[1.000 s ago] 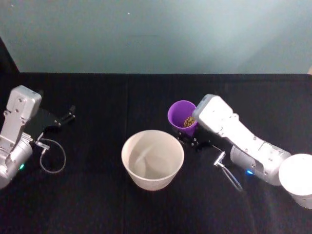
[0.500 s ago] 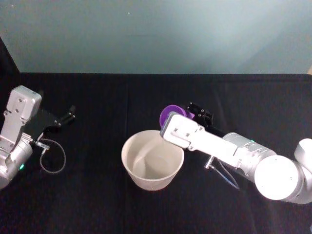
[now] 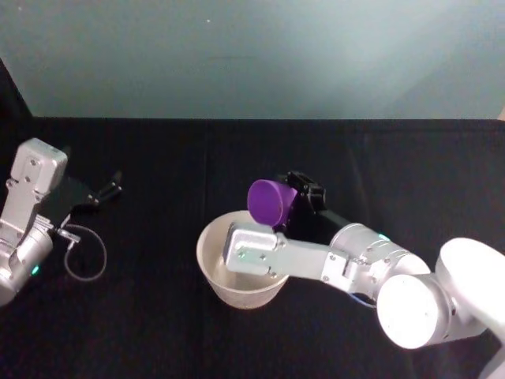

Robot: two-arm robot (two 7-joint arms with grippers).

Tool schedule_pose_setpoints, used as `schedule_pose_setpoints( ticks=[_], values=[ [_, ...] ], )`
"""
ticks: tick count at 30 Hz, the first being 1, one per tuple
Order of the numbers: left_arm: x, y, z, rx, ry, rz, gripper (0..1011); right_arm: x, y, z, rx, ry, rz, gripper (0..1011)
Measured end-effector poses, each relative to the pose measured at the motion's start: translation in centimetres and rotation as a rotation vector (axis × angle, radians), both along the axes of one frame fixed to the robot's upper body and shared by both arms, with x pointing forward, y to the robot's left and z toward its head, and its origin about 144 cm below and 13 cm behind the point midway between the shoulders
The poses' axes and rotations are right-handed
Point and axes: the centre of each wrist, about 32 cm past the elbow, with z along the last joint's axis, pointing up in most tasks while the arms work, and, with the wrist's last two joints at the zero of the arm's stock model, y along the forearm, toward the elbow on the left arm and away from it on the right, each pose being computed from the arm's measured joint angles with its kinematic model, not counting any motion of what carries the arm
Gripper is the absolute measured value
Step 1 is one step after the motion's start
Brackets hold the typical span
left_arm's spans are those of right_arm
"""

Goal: Pick up the cup and pour the mung beans from the cup into the bowl.

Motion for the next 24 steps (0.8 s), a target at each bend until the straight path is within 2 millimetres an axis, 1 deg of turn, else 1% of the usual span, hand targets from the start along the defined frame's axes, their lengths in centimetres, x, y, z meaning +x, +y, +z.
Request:
schedule_pose_setpoints(
  ticks=[10,24],
  values=[
    [0.0,0.0,0.0,0.0,0.0,0.0,1000,-0.7,1.5,-0.5,-0.143,-0.078,0.017,721],
    [0.0,0.0,0.0,0.0,0.0,0.0,1000,-1.2,2.3,-0.8,-0.243,-0.126,0.027,721]
  ],
)
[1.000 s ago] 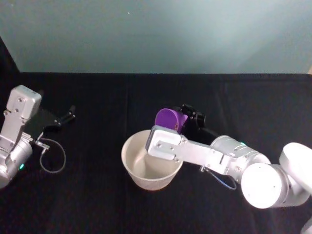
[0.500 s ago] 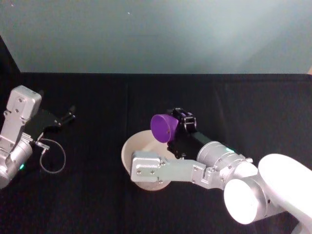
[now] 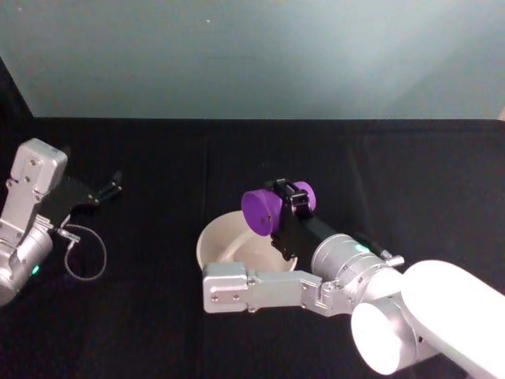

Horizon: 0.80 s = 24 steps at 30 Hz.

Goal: Pick up the cup and pour the mung beans from the cup into the bowl.

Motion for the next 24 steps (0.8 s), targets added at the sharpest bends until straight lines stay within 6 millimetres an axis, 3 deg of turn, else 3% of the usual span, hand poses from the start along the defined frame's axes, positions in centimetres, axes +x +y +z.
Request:
schedule_pose_setpoints(
  ticks=[24],
  values=[
    [0.0,0.0,0.0,0.0,0.0,0.0,1000,-1.1,1.2,-0.1,-0.14,-0.084,0.053,721]
  ],
)
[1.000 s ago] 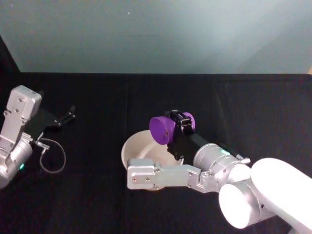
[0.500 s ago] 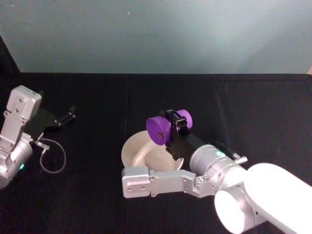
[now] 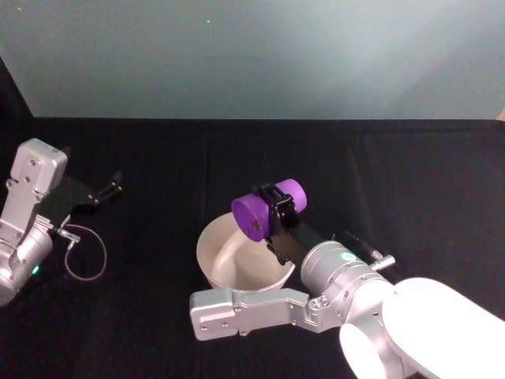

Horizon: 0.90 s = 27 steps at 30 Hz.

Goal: Pick up the cup and pour the mung beans from the cup into the bowl.

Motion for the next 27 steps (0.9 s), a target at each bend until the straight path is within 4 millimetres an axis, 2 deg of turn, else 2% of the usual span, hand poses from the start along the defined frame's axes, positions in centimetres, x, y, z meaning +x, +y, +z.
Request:
schedule_pose_setpoints(
  ticks=[27],
  values=[
    [0.0,0.0,0.0,0.0,0.0,0.0,1000,-0.63,0.91,-0.42,-0.097,-0.044,0.005,721]
  ],
)
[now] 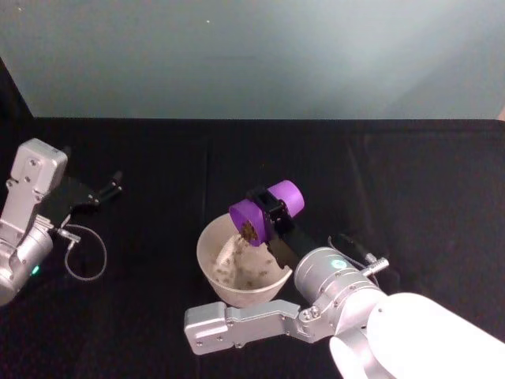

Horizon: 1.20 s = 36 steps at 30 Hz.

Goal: Pick up the cup and pour the mung beans from the cup into the bowl.

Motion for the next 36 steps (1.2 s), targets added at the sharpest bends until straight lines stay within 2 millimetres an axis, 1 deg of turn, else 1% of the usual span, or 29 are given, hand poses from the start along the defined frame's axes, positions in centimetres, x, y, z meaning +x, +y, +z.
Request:
schedule_pose_setpoints(
  ticks=[36],
  values=[
    [0.0,0.0,0.0,0.0,0.0,0.0,1000,-0.06,0.08,0.02,-0.018,-0.014,-0.004,721]
  ],
)
